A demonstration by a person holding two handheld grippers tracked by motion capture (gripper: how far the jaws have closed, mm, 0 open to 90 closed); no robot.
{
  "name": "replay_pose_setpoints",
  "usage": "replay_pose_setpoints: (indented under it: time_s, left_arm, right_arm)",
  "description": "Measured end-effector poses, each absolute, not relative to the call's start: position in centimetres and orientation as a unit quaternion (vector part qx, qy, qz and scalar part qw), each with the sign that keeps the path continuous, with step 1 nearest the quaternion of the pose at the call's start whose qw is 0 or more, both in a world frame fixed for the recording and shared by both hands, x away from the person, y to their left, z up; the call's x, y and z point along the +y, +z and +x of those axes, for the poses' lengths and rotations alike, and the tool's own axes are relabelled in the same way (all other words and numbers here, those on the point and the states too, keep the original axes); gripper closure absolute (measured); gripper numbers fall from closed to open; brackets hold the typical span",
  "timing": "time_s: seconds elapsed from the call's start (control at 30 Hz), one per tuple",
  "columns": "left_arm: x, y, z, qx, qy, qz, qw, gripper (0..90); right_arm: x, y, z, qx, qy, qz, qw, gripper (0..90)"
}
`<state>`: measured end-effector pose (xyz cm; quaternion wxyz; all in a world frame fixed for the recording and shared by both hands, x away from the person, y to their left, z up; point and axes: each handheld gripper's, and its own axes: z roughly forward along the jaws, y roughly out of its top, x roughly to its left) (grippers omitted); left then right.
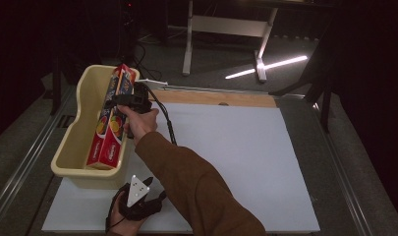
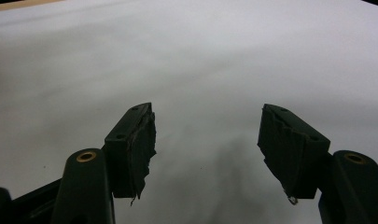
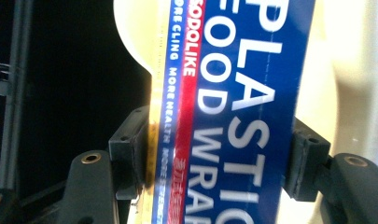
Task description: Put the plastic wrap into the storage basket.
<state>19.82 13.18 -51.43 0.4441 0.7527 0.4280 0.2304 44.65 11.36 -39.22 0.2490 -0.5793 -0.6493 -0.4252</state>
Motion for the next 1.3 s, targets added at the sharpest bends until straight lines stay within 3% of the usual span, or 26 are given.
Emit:
replay_pose_setpoints:
  time_s: [0.17,0.27,0.67,1.07,1.13,1.3]
  left_arm:
    - [13.2,-51.4,19.8,0.428,0.23,0.752,0.445,36.4]
    - [13.2,-51.4,19.8,0.428,0.231,0.752,0.445,36.4]
    - [12.9,-51.4,19.9,0.426,0.232,0.753,0.444,36.3]
    - [13.1,-51.2,20.1,0.43,0.238,0.749,0.445,35.5]
    - [13.1,-51.2,20.1,0.429,0.239,0.75,0.443,35.4]
    - [12.9,-51.2,20.1,0.428,0.24,0.752,0.441,35.3]
  right_arm:
    - [11.6,-39.6,44.7,-0.658,-0.415,-0.578,0.247,33.5]
    - [11.4,-39.3,44.7,-0.654,-0.426,-0.575,0.246,37.3]
    - [8.7,-37.6,44.6,-0.709,-0.422,-0.529,0.196,40.0]
    - [1.3,-38.3,42.7,-0.808,-0.414,-0.415,0.051,33.6]
    - [-1.4,-39.1,41.8,-0.82,-0.408,-0.401,-0.002,31.4]
    - [-5.9,-40.8,40.2,-0.831,-0.412,-0.368,-0.065,28.2]
